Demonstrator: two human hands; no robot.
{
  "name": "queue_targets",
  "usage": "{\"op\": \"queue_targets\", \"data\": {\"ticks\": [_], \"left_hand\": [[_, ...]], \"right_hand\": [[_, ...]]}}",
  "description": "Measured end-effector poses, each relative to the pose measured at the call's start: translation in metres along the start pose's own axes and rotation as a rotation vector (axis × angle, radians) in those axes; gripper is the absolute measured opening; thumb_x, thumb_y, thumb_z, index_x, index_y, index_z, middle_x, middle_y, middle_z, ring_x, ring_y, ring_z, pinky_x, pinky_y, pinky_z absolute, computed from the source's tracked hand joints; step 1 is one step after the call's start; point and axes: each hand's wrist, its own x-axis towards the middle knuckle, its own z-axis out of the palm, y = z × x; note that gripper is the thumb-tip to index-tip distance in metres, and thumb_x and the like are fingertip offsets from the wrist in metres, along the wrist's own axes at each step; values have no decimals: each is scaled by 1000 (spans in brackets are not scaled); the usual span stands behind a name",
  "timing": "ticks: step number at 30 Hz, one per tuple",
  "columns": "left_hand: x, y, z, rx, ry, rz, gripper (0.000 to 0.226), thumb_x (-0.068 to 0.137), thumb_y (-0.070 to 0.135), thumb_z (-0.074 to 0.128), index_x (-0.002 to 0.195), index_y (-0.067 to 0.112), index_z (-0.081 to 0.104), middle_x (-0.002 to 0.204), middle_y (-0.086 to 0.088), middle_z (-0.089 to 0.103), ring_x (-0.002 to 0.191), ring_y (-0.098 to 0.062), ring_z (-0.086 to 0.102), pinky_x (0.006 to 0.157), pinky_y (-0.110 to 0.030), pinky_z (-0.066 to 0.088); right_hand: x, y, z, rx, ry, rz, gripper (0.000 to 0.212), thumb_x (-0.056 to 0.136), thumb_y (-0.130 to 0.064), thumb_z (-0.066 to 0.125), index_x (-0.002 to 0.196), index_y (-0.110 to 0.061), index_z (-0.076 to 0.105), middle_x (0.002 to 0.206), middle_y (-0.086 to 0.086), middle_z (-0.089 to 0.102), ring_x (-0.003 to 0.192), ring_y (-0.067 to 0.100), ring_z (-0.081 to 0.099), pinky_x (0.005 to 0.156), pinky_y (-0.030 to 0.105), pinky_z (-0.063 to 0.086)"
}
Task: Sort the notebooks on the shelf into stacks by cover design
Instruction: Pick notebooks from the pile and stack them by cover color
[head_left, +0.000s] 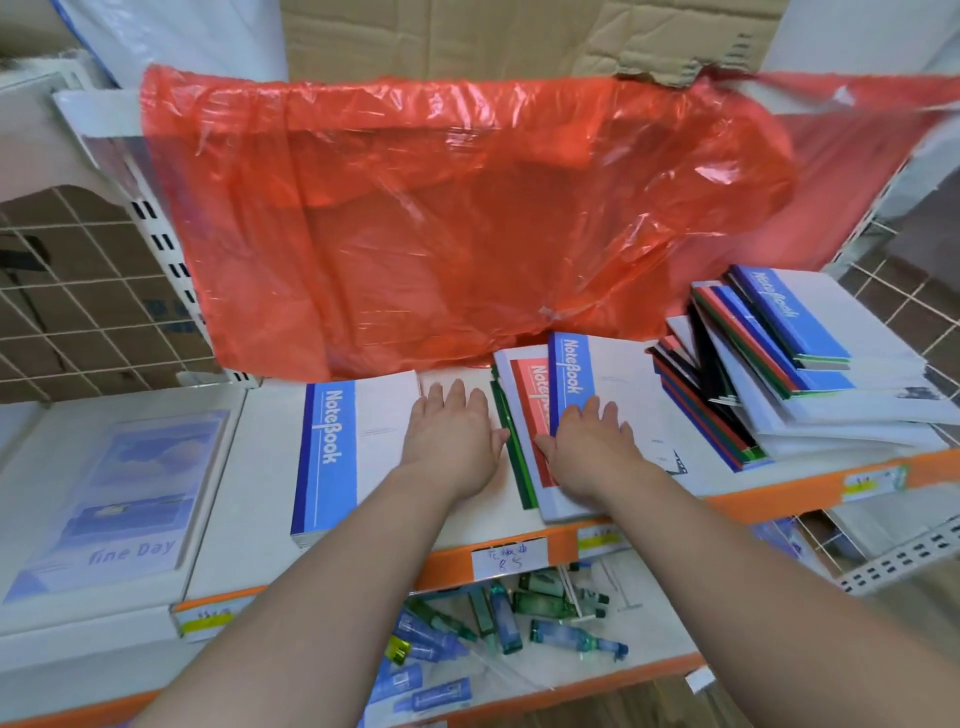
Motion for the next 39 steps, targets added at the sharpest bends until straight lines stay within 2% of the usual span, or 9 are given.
{"op": "queue_targets", "data": {"ticks": [6, 10, 13, 17, 21, 27, 31, 36, 39], "left_hand": [[-3, 4, 7, -16, -7, -23, 50, 100, 49, 34, 133, 13, 47, 141, -14, 48, 133, -38, 39, 109, -47, 35], [-8, 10, 6, -177, 106, -41, 38, 100, 43, 40, 113, 12, 57, 119, -11, 60, 116, -32, 52, 94, -40, 44], [-2, 21, -3, -565, 179, -186, 36, 100, 37, 46, 105, 6, 64, 105, -12, 67, 101, -32, 60, 85, -38, 48], [9, 36, -11, -1444, -62, -478, 34, 98, 36, 54, 100, 3, 63, 93, -13, 72, 80, -28, 66, 74, -39, 54], [5, 38, -5, -1489, -118, -513, 25, 90, -5, 45, 100, 8, 63, 101, -15, 74, 83, -30, 73, 68, -42, 61], [-7, 16, -2, -1407, -94, -566, 35, 88, -2, 36, 108, 16, 59, 103, -7, 71, 91, -33, 70, 75, -54, 60], [-13, 3, -7, -1397, -73, -548, 38, 88, -4, 37, 109, 15, 61, 104, -7, 73, 91, -32, 71, 75, -53, 60], [-20, 2, -9, -1373, -29, -567, 34, 90, -4, 38, 107, 16, 59, 104, -5, 71, 91, -30, 69, 73, -47, 60], [-21, -1, -12, -1342, -9, -569, 33, 90, -3, 38, 104, 17, 59, 103, -4, 70, 91, -28, 68, 73, -43, 59]], "right_hand": [[-7, -3, 1, -16, 163, -48, 36, 100, -27, 44, 129, -7, 46, 137, 20, 48, 123, 34, 45, 94, 38, 43], [-20, 4, -13, -58, 268, -158, 23, 97, -13, 44, 117, -6, 53, 116, 16, 62, 100, 34, 60, 69, 32, 39], [-32, 4, -16, -72, 429, -267, 19, 90, -9, 55, 107, -2, 57, 97, 20, 67, 81, 36, 66, 59, 31, 34], [-46, 0, -7, -93, 486, -471, 32, 44, -12, 86, 60, -8, 58, 41, 8, 51, 28, 28, 46, 38, 20, 19], [-56, 6, 4, 13, 429, -669, 32, 90, -35, 43, 82, -13, 64, 63, 6, 64, 54, 31, 60, 43, 32, 40], [-19, 28, -2, 92, 336, -250, 44, 100, -40, 38, 126, -7, 49, 124, 15, 55, 114, 32, 48, 90, 40, 44], [-2, 26, 6, 10, 218, -109, 68, 94, -60, 39, 129, -2, 48, 126, 20, 51, 117, 35, 44, 96, 44, 42], [0, 24, -1, 72, 227, -79, 50, 96, -49, 42, 122, -8, 55, 113, 14, 57, 104, 30, 50, 81, 38, 44], [-1, 19, 1, 68, 195, -45, 60, 93, -58, 41, 124, -8, 52, 119, 14, 54, 111, 31, 46, 90, 42, 43]]}}
